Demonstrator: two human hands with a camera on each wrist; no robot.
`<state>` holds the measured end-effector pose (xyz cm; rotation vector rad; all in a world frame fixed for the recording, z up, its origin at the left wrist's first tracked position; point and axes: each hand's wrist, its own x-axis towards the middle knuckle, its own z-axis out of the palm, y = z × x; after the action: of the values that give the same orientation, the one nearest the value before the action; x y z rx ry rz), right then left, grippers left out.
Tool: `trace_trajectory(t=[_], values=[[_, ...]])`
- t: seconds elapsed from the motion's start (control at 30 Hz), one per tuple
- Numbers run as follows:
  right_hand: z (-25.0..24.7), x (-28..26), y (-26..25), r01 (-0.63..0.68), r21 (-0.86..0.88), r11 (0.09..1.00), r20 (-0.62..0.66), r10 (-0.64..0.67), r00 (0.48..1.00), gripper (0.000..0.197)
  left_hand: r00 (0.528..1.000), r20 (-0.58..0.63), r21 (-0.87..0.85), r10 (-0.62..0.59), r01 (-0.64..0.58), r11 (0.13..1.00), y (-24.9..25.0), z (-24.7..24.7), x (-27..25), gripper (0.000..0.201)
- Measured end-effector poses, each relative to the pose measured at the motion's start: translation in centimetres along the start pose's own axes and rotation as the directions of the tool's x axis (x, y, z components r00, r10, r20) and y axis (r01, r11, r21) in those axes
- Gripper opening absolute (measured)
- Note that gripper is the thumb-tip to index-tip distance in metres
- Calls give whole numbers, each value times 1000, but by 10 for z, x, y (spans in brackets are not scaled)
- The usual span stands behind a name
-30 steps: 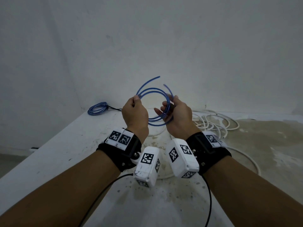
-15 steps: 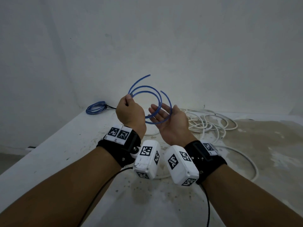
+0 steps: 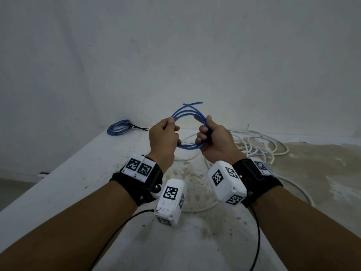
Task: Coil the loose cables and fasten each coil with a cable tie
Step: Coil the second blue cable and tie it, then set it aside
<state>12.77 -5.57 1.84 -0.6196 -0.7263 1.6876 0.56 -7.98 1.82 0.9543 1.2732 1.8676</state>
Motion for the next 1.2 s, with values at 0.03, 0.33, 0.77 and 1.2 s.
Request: trace_trajectory(t=[0.03, 0.33, 0.77, 1.2], values=[[-4, 1, -2, -10, -9, 1000, -4, 10, 1000, 38, 998, 59, 2, -20, 20, 1000, 1, -2, 0, 22], [-6, -4, -9, 11, -191, 981, -113, -34, 993, 16, 905, 377, 343, 198, -335, 878, 8, -9, 3, 35], [-7, -2, -15, -106, -442, 891, -209, 13, 978, 52, 736, 609, 563, 294, -663, 493, 8, -16, 13, 33], [-9, -9, -17, -20, -540, 842, -87, -33, 996, 33, 682, 708, 587, 182, -713, 384, 13, -15, 10, 22]])
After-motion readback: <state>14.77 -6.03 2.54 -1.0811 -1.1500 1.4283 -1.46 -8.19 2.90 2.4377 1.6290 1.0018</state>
